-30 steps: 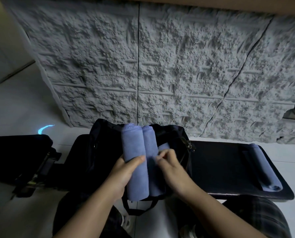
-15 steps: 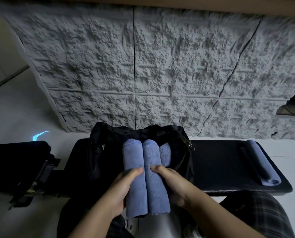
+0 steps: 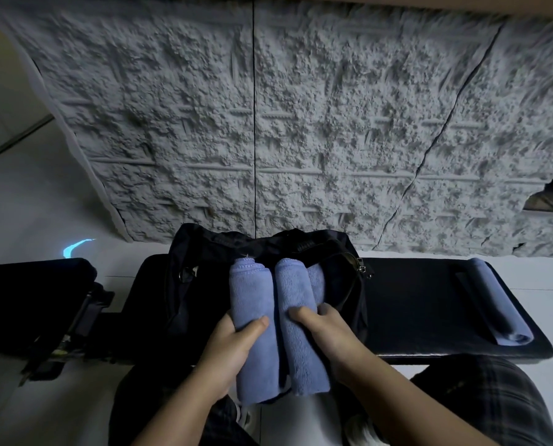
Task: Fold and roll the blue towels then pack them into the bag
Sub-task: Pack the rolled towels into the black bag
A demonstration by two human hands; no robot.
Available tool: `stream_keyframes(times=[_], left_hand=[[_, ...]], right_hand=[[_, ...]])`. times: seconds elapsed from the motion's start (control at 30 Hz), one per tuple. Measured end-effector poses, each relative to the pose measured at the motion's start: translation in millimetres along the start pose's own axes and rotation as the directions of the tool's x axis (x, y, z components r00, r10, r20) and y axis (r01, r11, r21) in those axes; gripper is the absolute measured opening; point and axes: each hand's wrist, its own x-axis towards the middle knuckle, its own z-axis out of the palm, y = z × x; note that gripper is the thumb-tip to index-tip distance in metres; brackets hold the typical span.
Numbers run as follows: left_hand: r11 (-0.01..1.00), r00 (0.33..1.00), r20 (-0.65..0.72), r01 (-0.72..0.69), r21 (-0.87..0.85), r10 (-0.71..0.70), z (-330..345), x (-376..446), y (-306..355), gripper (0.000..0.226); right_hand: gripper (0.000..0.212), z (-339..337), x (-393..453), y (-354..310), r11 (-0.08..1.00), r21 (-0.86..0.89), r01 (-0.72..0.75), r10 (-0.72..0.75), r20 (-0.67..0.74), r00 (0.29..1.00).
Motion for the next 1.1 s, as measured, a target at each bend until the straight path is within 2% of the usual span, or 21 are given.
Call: stream_keyframes(times=[0.1,0.23,0.37,0.53,0.63,0.73,0.8,0.87,0.93,1.0,1.1], left_hand=[[0.998,0.999,0.038,-0.008,0.062,0.006,-6.6,0.5,3.0,0.041],[0.999,0.998,0.066,-0.010,0.032,0.008,-8.9,3.9,3.4,0.016],[1.000,0.999,0.048,-0.021,-0.018,0.022,-7.9,4.7,3.9,0.022],[0.999,0.995,-0.100,-0.012,-0.048,0.007,-18.2,9.7,6.1,0.018],[0.997,0.987,-0.149,-0.051,0.061,0.060,-26.4,11.5,12.3,0.022],[0.994,0.994,-0.087,-0.055,0.090,0.063,-18.0,5.8,16.1,0.017],[1.000,1.000,-0.021,-0.017,-0.006,0.017,-4.9,-1.0,15.2,0.024],[0.989,0.999,0.036,0.041,-0.144,-0.037,5.2,-6.7,14.4,0.022],[0.973,0.994,0.091,0.081,-0.215,-0.063,8.6,-8.7,13.7,0.026],[0.974,0.992,0.112,0.084,-0.209,-0.062,8.3,-8.7,12.4,0.024],[0.991,0.996,0.077,0.053,-0.123,-0.043,6.6,-5.4,7.7,0.028]], right_hand=[[0.051,-0.6,-1.3,-2.5,1.000,-0.014,0.010,-0.009,0.042,0.999],[0.034,-4.9,1.2,-4.6,0.999,0.016,-0.034,0.033,0.065,0.997],[0.032,-5.6,6.3,-3.7,0.988,0.133,-0.080,0.073,0.054,0.996],[0.036,-10.6,9.9,-1.0,0.989,0.146,-0.024,0.029,-0.030,0.999],[0.036,-17.8,9.4,-3.4,0.988,0.154,0.025,-0.019,-0.041,0.999],[0.051,-11.9,6.2,-6.4,0.988,0.151,0.028,-0.036,0.051,0.998],[0.053,-3.9,4.9,-5.1,0.988,0.150,0.032,-0.045,0.089,0.995],[0.050,0.7,3.5,-3.0,0.986,0.168,0.019,-0.039,0.111,0.993],[0.056,0.5,2.8,-0.7,0.980,0.200,-0.014,-0.012,0.127,0.992],[0.056,-1.4,2.1,1.0,0.976,0.215,-0.039,0.008,0.142,0.990],[0.040,-2.4,0.2,4.3,0.982,0.184,-0.042,0.021,0.114,0.993]])
